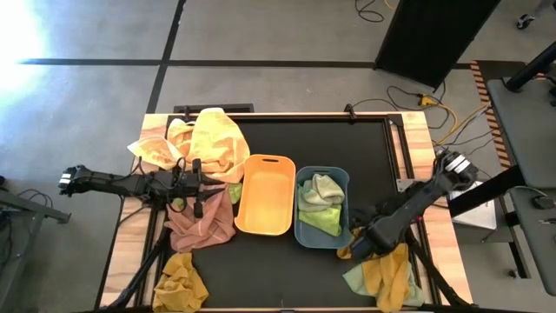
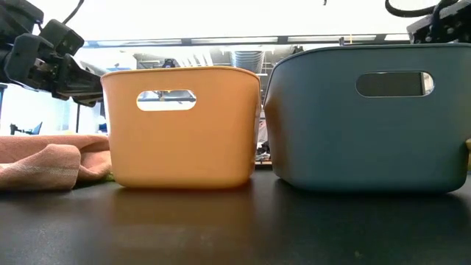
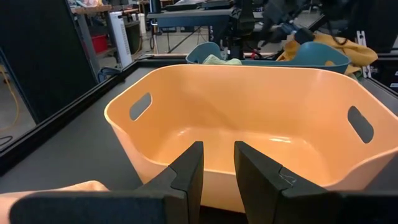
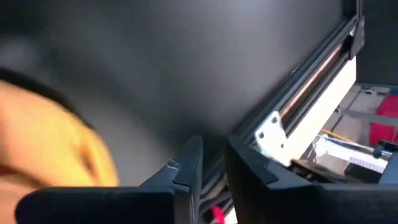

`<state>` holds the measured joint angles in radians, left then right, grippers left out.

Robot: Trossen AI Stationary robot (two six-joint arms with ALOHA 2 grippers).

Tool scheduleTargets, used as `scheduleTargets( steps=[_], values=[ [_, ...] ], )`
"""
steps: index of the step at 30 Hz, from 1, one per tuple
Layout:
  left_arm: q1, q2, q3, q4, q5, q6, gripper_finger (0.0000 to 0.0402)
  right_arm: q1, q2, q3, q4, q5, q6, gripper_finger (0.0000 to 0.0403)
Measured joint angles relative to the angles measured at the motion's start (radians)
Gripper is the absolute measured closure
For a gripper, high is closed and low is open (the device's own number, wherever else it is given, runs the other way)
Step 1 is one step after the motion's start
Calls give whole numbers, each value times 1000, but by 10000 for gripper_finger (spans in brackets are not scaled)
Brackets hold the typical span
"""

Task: Sort towels by color in basket
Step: Put the orange towel into the orange bin

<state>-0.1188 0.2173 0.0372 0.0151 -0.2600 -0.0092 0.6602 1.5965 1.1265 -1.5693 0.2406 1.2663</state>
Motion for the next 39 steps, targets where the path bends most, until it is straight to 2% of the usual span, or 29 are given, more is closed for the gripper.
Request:
scheduleTargets(
  steps=[7, 12, 17, 20, 24, 28, 31, 35, 39],
  values=[
    [0, 2, 0, 0, 0, 0, 326, -31, -231, -134, -3, -13, -75, 354],
    [0, 2, 0, 0, 0, 0, 326, -30, -430, -175, 22, -41, 102, 371],
    [0, 2, 0, 0, 0, 0, 326, -3, -532, -191, 322, -172, 195, 369],
    [0, 3, 0, 0, 0, 0, 326, 24, -513, -194, 447, -249, 267, 348],
    [0, 4, 0, -1, 0, 0, 326, 67, -424, -195, 444, -344, 301, 295],
    [0, 4, 0, -1, 0, 0, 326, 88, -314, -204, 438, -345, 229, 236],
    [0, 4, 0, -1, 0, 0, 326, 88, -236, -218, 464, -366, 143, 207],
    [0, 4, 0, -1, 0, 0, 326, 88, -155, -256, 537, -424, 48, 205],
    [0, 4, 0, -1, 0, 0, 326, 88, -104, -280, 614, -475, -1, 231]
  ],
)
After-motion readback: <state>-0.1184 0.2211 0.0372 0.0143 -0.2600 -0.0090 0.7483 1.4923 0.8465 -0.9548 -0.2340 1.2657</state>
